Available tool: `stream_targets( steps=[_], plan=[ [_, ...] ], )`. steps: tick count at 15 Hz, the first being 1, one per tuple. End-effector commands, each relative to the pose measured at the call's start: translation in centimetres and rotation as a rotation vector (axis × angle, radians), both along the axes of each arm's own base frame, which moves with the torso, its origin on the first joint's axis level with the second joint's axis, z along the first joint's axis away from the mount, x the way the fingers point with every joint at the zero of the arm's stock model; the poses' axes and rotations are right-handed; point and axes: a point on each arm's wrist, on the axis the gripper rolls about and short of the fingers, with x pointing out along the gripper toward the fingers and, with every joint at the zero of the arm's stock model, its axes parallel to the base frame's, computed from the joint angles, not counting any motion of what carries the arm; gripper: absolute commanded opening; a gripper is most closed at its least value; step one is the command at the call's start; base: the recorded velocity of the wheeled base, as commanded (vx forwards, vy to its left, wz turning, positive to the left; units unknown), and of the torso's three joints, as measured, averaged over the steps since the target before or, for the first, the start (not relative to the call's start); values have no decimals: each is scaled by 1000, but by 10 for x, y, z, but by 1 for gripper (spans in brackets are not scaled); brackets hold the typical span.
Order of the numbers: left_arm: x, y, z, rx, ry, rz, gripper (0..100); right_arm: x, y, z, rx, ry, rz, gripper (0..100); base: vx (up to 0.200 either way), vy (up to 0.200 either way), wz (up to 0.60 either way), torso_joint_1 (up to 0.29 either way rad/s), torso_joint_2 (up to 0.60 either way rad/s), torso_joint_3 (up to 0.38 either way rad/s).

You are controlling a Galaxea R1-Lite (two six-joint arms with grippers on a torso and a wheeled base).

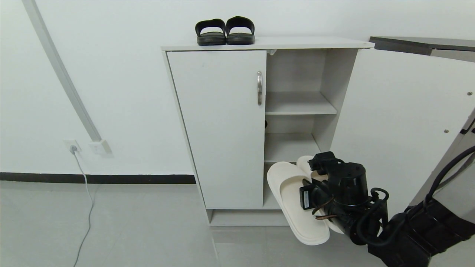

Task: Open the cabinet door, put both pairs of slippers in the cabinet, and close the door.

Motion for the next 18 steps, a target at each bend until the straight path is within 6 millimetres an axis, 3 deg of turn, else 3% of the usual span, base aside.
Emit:
stream_targets(
  steps=[1, 4, 6, 9, 15, 18],
  plan=[
    [0, 0, 0, -1, 0, 1, 0, 1, 2, 1, 10, -12, 2, 0, 0, 0, 0, 0, 0, 0],
    [0, 0, 0, -1, 0, 1, 0, 22, 17, 1, 51, -72, -15, 0, 0, 0, 0, 0, 0, 0],
    [0, 0, 0, -1, 0, 1, 0, 40, 30, 3, 42, -105, -130, 0, 0, 0, 0, 0, 0, 0],
    [0, 0, 0, -2, 0, 1, 0, 45, 52, 6, 29, -118, -196, 0, 0, 0, 0, 0, 0, 0],
    [0, 0, 0, -2, 0, 1, 0, 48, 51, -9, 2, -90, -216, 0, 0, -200, 0, 6, 3, 2],
    [0, 0, 0, -7, 1, 12, 0, 49, 47, -20, -15, -68, -224, 0, 0, 0, 0, 0, 0, 0]
  ],
)
